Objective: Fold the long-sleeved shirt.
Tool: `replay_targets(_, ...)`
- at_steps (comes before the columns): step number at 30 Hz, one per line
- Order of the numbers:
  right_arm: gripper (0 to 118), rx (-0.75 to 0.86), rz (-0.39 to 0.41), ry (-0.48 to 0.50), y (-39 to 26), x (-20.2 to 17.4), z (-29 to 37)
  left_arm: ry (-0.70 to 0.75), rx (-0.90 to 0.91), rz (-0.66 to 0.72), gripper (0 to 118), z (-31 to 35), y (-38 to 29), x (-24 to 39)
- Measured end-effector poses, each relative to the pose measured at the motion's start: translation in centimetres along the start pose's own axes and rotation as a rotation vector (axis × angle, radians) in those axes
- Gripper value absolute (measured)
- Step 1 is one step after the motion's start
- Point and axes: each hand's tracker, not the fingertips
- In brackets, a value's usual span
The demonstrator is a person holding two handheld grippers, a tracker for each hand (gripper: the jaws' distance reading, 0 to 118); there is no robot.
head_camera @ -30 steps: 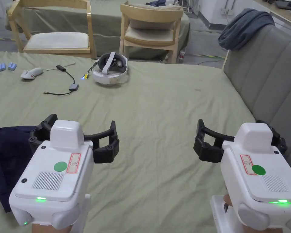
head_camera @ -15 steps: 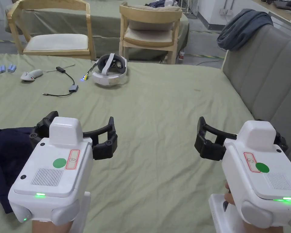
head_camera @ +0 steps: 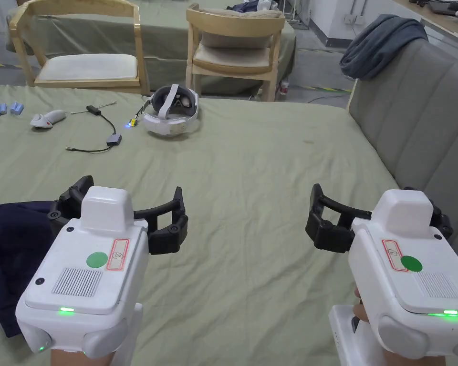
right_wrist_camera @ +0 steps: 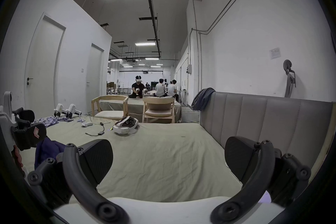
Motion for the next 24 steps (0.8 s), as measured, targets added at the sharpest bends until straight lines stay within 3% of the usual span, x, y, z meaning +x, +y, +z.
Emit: replay_targets(24,118,-0.003,-0.003,0.001,-0.06,-0.23,0.39,-0.023,-0.014,0.004,111,-0.01,-0.21,-0.35)
